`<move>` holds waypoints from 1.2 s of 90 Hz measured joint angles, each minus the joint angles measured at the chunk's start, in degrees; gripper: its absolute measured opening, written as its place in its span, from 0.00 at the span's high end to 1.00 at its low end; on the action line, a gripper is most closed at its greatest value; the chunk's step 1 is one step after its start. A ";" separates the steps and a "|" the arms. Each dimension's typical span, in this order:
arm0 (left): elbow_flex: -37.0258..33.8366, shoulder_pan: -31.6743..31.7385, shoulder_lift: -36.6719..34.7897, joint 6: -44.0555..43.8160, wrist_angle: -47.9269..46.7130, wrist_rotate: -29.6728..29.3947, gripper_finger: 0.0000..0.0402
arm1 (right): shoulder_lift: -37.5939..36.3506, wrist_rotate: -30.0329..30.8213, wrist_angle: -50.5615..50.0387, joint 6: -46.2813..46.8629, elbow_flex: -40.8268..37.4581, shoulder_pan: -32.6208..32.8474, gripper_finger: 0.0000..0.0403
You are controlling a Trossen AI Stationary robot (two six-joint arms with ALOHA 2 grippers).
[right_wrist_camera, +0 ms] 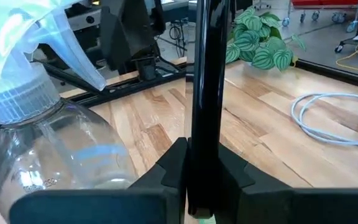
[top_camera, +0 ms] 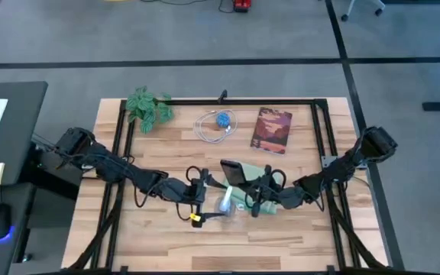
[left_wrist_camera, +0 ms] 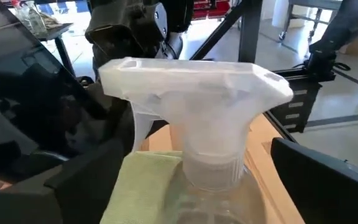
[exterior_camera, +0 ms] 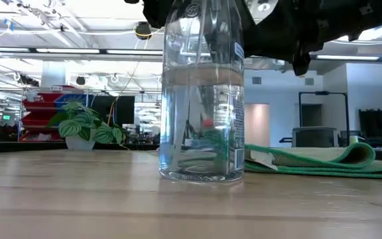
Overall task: Apply microfiber cloth
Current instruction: Spray the front of the black cellphone with the spray bottle
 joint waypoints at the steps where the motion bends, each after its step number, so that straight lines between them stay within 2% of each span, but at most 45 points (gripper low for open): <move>1: 0.00 0.08 0.01 -0.07 0.00 0.00 0.03 | -0.01 0.00 -0.03 0.00 0.00 0.00 0.92; 53: 0.02 0.48 3.76 -1.97 7.18 2.14 0.03 | -0.01 0.19 1.07 -0.68 0.00 -0.08 0.92; 70: 0.02 0.09 3.76 -2.19 7.13 2.10 0.07 | -0.02 2.21 3.03 -2.26 -0.02 0.53 0.92; 108: 0.02 -0.05 3.76 -3.67 7.08 2.01 0.15 | 0.00 2.51 4.08 -3.65 0.00 0.81 0.92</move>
